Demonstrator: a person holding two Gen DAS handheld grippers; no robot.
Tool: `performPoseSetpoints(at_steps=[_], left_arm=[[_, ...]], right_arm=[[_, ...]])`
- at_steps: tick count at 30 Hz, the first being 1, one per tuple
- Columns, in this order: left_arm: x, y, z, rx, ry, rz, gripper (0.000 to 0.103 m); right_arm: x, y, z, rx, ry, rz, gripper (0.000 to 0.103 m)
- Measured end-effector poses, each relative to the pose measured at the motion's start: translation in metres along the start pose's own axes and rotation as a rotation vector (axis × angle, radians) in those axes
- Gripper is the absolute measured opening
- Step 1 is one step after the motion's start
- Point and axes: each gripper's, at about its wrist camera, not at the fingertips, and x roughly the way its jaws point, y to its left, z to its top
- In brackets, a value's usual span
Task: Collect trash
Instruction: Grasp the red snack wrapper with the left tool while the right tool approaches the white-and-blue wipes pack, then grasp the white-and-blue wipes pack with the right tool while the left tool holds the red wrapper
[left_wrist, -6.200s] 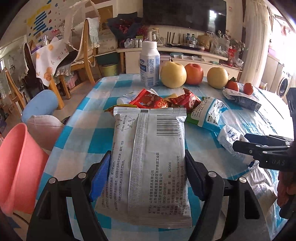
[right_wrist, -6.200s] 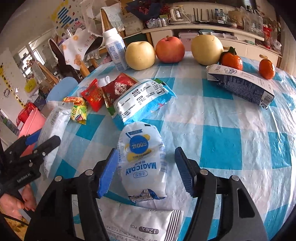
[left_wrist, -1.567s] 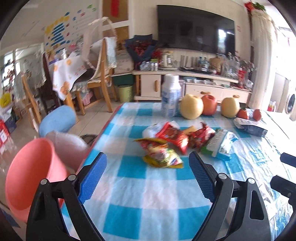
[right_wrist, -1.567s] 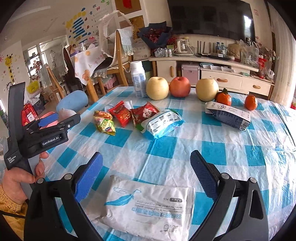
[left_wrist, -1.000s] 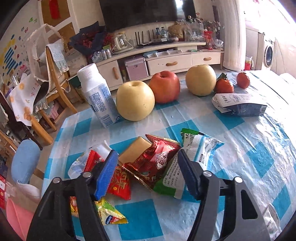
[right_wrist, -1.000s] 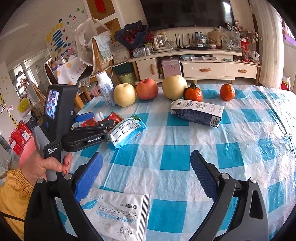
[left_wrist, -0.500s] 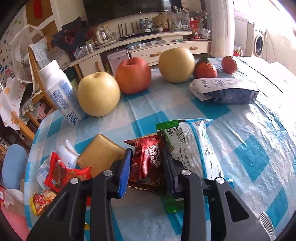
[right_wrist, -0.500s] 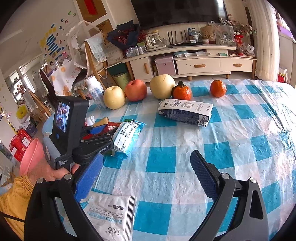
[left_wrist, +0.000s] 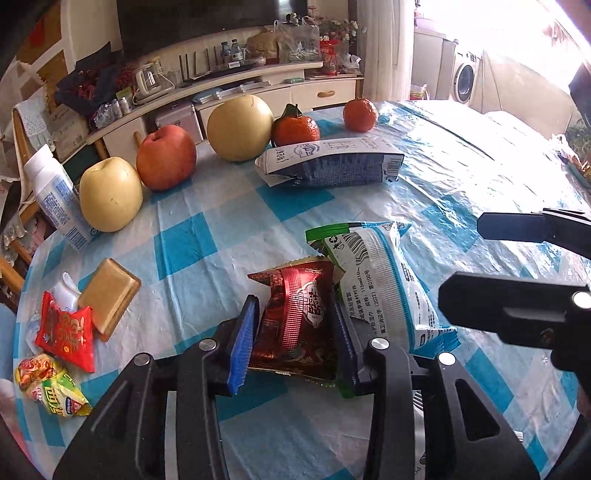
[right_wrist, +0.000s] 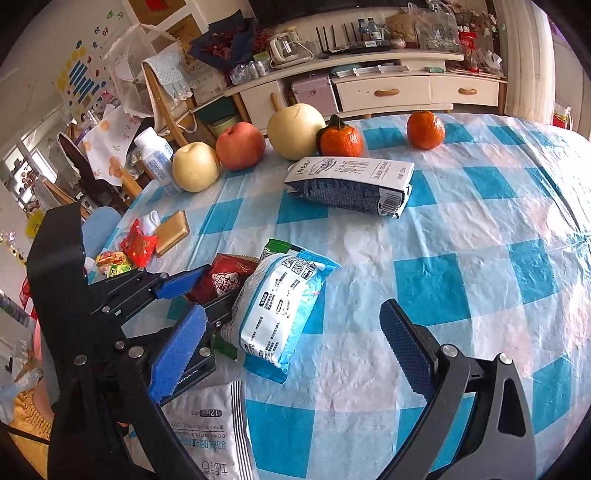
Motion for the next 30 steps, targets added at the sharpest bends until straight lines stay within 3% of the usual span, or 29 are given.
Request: performPoseSetpoints(at_steps=[7, 11, 22, 30], left_arm=[[0.001, 0.002, -0.002, -0.028, -0.004, -0.010, 0.038], [0.000, 0.003, -0.002, -0.042, -0.011, -0.011, 0.035], [-0.015, 0.013, -0.010, -0.121, -0.046, -0.013, 0.028], [-0.032, 0.024, -0.024, -0.199, -0.076, -0.012, 0.026]], right_arm=[[0.016, 0.000, 0.001, 0.027, 0.008, 0.030, 0.095], [0.026, 0.000, 0.003, 0.043, 0.016, 0.047, 0.071], [0.043, 0.004, 0.001, 0.021, 0.030, 0.021, 0.068], [0.045, 0.010, -0.001, -0.017, 0.011, -0.004, 0.055]])
